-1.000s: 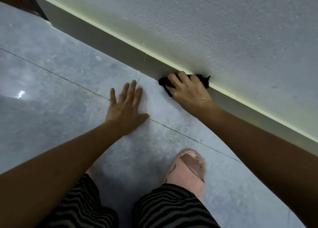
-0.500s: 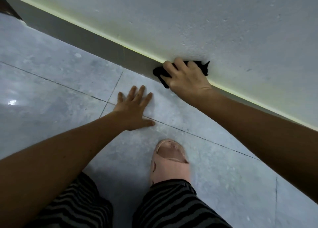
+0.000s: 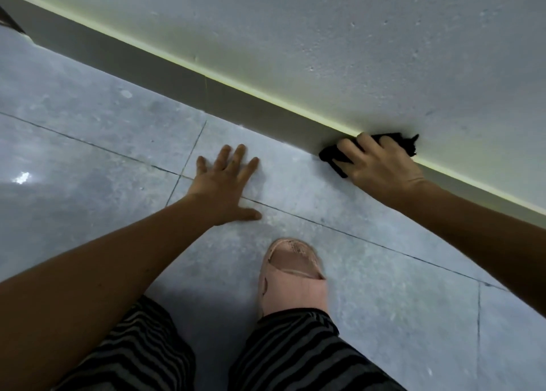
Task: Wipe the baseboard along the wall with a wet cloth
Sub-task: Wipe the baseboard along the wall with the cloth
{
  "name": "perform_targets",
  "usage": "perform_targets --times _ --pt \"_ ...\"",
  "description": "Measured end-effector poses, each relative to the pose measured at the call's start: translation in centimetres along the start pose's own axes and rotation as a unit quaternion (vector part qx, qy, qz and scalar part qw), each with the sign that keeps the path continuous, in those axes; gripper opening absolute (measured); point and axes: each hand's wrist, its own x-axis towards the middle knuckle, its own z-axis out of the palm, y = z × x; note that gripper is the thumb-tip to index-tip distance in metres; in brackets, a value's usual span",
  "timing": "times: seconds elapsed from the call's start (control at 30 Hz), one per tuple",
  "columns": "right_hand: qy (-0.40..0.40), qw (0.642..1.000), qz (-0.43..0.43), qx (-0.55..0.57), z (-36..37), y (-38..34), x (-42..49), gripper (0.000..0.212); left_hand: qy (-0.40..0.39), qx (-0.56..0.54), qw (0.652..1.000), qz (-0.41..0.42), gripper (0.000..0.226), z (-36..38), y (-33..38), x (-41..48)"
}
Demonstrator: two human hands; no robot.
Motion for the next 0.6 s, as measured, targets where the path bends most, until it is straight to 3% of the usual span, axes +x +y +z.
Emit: perform_targets --times 0.2,0.4,0.6 --pt "0.116 0.99 0.062 0.06 -2.9 -1.2 7.3 0.034 0.005 0.01 1.0 -0.007 0.119 0.6 0.2 0.0" --pt "0.048 0.998 0.032 0.0 -1.3 -3.1 7.6 0.042 0.005 0.009 1.0 -0.014 0.12 0.7 0.3 0.0" --pt "-0.014 1.0 0.012 -0.022 1.6 -0.9 -1.7 0.038 -0.001 0.012 1.0 -0.013 0.122 0.7 0.2 0.0"
